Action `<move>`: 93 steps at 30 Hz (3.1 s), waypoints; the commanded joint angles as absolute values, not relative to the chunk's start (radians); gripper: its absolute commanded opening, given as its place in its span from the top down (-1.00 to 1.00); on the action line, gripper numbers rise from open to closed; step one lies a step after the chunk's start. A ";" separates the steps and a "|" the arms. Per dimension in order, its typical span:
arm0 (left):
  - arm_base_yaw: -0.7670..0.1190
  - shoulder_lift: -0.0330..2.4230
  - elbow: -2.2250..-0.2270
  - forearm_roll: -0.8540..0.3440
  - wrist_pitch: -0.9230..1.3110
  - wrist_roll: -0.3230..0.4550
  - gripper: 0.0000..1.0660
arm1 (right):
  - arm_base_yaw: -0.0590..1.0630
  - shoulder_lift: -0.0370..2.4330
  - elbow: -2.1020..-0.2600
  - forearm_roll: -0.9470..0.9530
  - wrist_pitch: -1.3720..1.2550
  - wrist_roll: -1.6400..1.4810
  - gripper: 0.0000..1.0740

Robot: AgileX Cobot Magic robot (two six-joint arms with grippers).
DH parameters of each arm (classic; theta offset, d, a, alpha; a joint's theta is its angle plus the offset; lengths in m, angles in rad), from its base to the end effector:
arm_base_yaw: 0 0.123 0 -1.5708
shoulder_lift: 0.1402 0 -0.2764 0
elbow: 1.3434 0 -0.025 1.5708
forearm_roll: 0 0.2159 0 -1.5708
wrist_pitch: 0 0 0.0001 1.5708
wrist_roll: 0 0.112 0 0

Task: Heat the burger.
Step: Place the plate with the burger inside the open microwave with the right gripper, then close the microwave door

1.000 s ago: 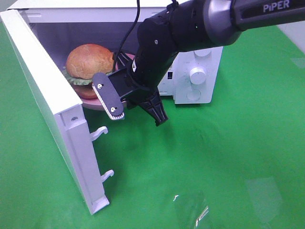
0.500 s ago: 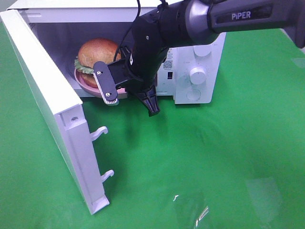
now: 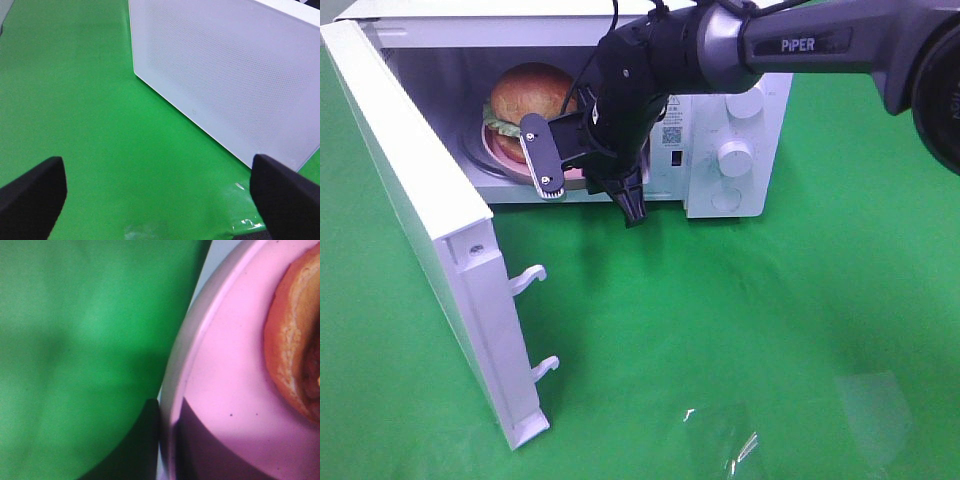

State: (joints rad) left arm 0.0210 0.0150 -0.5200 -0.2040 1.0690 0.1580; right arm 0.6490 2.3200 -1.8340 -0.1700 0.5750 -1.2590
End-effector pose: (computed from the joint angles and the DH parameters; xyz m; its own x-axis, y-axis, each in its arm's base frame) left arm -0.0092 -0.0201 0.2572 -0.4420 0.0486 -0.8957 0.1641 0.9861 -0.0275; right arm 0.3939 0.2859 0.1444 0.4421 -0.8967 -0.0206 -0.7407 -0.3520 -0.5723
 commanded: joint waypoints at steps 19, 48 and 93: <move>0.018 0.011 -0.518 -0.206 1.063 0.149 -0.71 | 0.642 2.326 -1.863 -0.170 0.482 -1.260 0.61; 0.018 0.011 -0.518 -0.206 1.063 0.150 -0.71 | 0.653 2.237 -1.740 -0.171 0.391 -1.128 -0.33; 0.018 0.011 -0.518 -0.206 1.063 0.150 -0.71 | 0.646 1.507 -1.018 -0.169 0.534 -0.471 -0.37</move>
